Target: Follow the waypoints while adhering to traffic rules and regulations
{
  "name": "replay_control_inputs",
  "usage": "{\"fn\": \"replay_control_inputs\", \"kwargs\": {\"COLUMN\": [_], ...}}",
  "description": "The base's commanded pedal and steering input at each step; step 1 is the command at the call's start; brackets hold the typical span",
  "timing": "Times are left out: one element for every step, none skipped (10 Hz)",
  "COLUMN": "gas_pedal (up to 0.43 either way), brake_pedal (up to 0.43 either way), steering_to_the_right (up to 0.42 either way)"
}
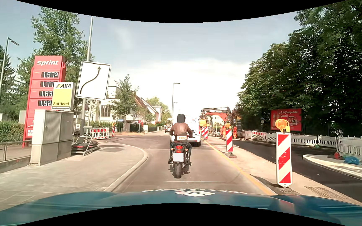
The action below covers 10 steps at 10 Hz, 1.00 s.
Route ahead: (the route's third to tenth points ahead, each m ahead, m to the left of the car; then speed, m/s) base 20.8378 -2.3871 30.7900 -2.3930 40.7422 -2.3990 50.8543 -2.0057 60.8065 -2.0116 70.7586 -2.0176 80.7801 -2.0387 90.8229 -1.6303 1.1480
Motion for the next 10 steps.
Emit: {"fn": "replay_control_inputs", "kwargs": {"gas_pedal": [0.0, 0.0, 0.0, 0.0, 0.0, 0.0, 0.0, 0.0, 0.008, 0.067], "brake_pedal": [0.0, 0.0, 0.0, 0.0, 0.0, 0.0, 0.0, 0.0, 0.0, 0.0], "steering_to_the_right": [0.001, 0.001, 0.0, 0.001, 0.001, 0.0, 0.0, 0.0, 0.0, 0.0]}}
